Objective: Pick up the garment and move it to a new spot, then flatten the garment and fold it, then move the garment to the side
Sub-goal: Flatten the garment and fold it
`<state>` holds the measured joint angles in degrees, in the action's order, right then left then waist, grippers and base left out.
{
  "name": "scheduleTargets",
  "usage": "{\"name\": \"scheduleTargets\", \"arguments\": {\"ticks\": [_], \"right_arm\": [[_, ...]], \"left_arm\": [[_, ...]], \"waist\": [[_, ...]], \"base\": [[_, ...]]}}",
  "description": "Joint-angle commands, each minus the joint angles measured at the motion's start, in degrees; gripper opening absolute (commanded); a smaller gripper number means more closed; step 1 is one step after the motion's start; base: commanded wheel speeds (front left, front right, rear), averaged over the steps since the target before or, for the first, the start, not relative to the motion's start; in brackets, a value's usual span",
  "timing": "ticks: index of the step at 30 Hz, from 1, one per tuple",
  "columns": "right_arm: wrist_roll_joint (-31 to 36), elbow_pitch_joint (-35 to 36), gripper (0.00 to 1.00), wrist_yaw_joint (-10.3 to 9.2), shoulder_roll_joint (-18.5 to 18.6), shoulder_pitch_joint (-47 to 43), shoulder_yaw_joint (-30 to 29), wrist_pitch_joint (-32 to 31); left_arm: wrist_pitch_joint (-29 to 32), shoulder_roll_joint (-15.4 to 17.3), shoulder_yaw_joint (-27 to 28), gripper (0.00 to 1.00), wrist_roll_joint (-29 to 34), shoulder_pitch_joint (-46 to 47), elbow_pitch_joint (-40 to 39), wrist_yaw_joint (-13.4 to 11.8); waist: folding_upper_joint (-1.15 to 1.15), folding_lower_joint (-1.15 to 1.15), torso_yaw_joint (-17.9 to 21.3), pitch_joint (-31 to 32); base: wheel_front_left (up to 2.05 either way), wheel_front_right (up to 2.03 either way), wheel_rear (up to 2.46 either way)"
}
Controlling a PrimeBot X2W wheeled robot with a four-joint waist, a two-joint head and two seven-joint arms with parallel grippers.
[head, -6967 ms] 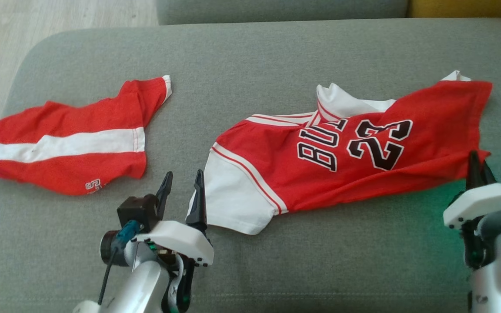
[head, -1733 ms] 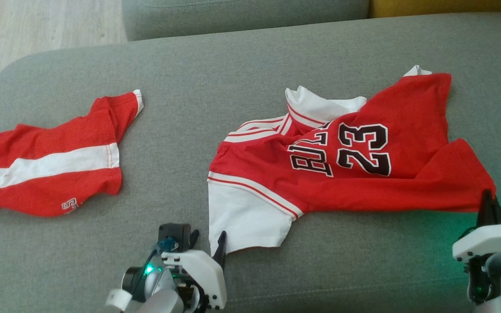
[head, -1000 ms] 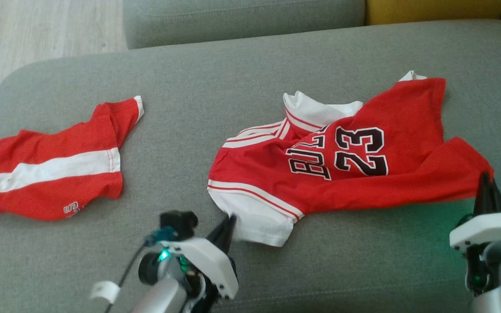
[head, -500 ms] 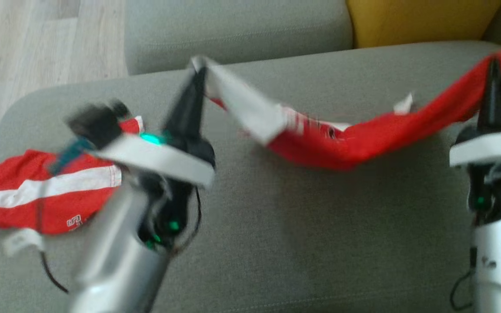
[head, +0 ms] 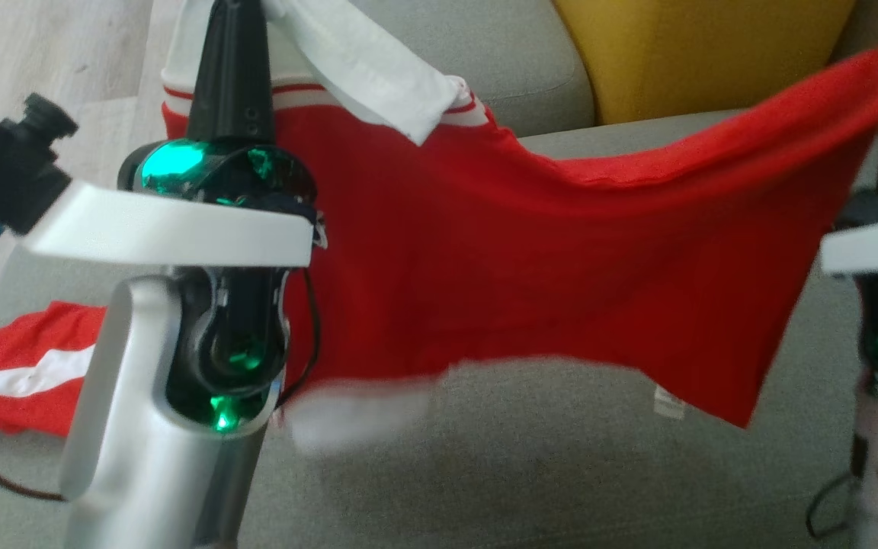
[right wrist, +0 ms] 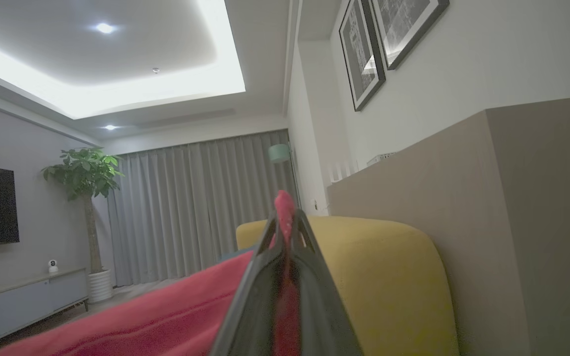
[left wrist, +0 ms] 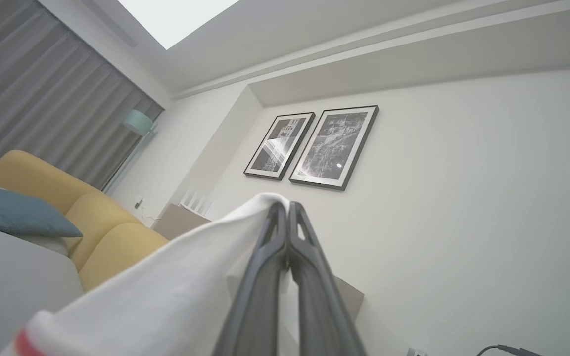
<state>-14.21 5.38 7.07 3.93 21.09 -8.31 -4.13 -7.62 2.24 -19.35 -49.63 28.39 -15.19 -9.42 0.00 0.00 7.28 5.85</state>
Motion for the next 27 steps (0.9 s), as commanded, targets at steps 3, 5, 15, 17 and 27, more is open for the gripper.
{"name": "scheduleTargets", "arguments": {"ticks": [3, 5, 15, 17, 27], "right_arm": [[-0.06, 5.32, 0.0, 0.42, -0.87, -1.4, -0.87, -3.34], [-0.14, 6.7, 0.0, 0.42, -0.98, -1.93, -1.63, -5.3], [0.07, -6.99, 0.0, 0.42, -1.04, 12.84, -0.65, -8.6], [0.68, -12.82, 0.0, 0.42, -0.94, 19.2, -0.87, -6.94], [1.59, -39.34, 0.0, 0.42, 2.87, 47.86, -1.21, 8.2]], "left_arm": [[2.11, 0.96, 2.51, 0.0, -0.7, 1.7, -4.8, -2.15], [3.42, 1.72, 2.32, 0.0, 0.13, 2.19, -5.29, -3.36], [7.43, 4.24, 3.33, 0.0, 1.94, 16.31, 12.38, -3.02], [7.41, 5.17, 3.43, 0.0, 3.21, 22.46, 18.26, -1.79], [-2.29, 4.96, 3.48, 0.0, 8.46, 48.11, 41.99, 5.08]], "waist": [[0.0, 0.0, 0.11, 0.05], [0.0, 0.0, 0.3, -0.44], [0.0, 0.0, 2.93, -10.82], [0.0, 0.0, 3.24, -14.96], [0.0, 0.0, 2.53, -23.32]], "base": [[0.0, 0.0, 0.0], [0.0, 0.0, 0.0], [0.0, 0.0, 0.0], [0.0, 0.0, 0.0], [0.0, 0.0, 0.0]]}}
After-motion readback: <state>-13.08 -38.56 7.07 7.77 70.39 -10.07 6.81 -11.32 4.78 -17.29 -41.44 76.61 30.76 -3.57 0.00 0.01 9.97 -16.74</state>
